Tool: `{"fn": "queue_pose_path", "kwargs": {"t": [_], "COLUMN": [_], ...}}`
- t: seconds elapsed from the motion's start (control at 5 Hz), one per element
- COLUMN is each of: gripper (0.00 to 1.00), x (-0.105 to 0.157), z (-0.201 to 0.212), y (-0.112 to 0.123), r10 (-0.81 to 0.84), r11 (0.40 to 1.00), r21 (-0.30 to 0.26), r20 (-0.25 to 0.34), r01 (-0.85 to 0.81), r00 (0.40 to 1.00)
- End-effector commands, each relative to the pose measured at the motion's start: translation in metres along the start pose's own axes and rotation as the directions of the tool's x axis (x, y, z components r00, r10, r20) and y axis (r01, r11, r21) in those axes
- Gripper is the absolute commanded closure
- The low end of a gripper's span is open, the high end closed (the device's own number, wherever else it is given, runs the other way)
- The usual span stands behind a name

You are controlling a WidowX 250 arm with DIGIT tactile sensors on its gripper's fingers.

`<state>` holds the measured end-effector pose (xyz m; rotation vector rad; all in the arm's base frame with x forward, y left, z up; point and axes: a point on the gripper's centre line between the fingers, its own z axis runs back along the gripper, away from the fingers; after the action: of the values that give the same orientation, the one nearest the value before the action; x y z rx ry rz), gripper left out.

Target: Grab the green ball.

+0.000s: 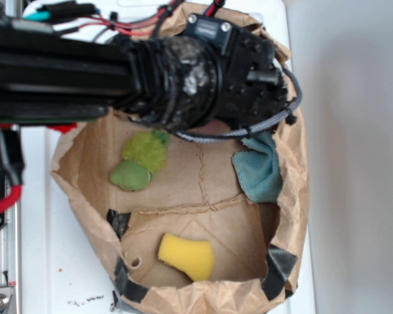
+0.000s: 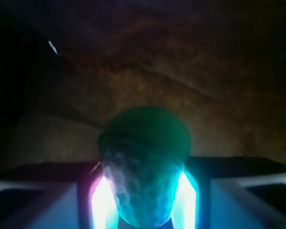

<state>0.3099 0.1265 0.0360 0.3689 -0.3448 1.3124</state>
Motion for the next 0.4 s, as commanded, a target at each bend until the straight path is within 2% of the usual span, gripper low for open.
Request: {"fn": "queue_pose_path", "kwargs": {"t": [0.0, 0.2], "gripper": [1.00, 1.00], "x": [0.015, 0.003], "z": [0.045, 0.073], "y": [-0.005, 0.002], "r10": [-0.221, -0.365], "r11": [0.970, 0.919], "r21": [-0.134, -0.220], "r20": [-0.121, -0.156], "r01": [0.205, 0.327], "r00": [0.968, 0.918]}}
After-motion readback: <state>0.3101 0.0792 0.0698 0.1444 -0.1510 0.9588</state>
